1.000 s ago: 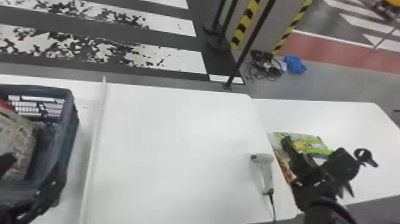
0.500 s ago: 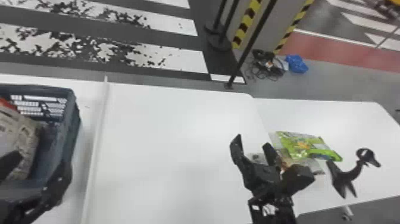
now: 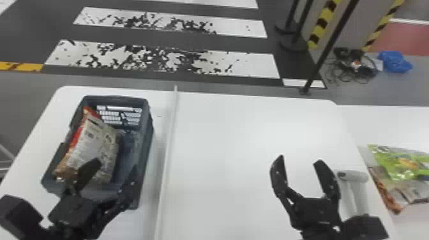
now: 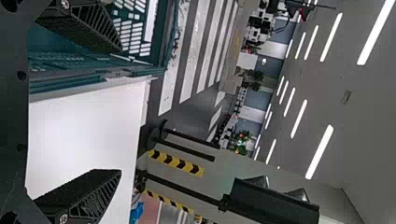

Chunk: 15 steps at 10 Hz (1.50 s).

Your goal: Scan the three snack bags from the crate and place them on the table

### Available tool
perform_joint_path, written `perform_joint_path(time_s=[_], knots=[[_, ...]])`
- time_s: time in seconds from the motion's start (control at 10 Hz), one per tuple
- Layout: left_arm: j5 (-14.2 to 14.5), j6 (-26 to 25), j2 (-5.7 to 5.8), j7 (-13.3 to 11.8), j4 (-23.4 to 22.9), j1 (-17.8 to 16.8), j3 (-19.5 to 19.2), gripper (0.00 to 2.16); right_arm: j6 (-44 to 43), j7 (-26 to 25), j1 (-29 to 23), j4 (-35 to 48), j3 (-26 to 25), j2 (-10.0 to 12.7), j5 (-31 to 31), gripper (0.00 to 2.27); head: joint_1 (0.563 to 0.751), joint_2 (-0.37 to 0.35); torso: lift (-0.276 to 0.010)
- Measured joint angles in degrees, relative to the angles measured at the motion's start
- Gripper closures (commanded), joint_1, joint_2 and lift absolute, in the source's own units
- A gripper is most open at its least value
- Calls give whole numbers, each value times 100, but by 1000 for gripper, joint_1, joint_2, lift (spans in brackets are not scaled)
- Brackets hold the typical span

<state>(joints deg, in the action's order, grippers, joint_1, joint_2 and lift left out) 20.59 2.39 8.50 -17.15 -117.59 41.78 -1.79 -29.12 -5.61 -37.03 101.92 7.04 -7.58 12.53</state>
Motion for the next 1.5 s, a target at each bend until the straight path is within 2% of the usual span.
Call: perform_joint_path(time_s=[0.3, 0.5, 0.6, 0.7, 0.9, 1.2, 1.3, 1.5], knots=[[429, -486, -18, -49, -42, -179, -829, 73, -458, -3, -84, -107, -68, -7, -19, 90, 695, 32, -37], [731, -1177, -25, -113, -112, -443, -1305, 73, -568, -1, -124, -116, -80, -22, -31, 90, 695, 90, -37], [806, -1546, -30, -104, -183, -575, -1388, 73, -652, -1, -145, -112, -78, -28, -40, 90, 695, 91, -37], [831, -2014, -29, 20, -325, -709, -1413, 73, -691, -1, -159, -102, -74, -34, -54, 90, 695, 89, -37], [784, -3154, -22, 636, -647, -1092, -1457, 73, -726, 8, -156, -83, -49, -81, -82, 90, 695, 93, -37], [677, -4302, -18, 1360, -850, -1560, -1495, 87, -666, 8, -9, -91, 45, -262, -123, 87, 695, 123, -37], [609, -4686, -22, 1550, -858, -1725, -1450, 87, -634, 8, 42, -121, 61, -296, -126, 87, 695, 124, -37], [469, -5248, -24, 1743, -756, -2099, -1346, 107, -626, 7, 80, -161, 77, -362, -98, 90, 695, 118, -37]])
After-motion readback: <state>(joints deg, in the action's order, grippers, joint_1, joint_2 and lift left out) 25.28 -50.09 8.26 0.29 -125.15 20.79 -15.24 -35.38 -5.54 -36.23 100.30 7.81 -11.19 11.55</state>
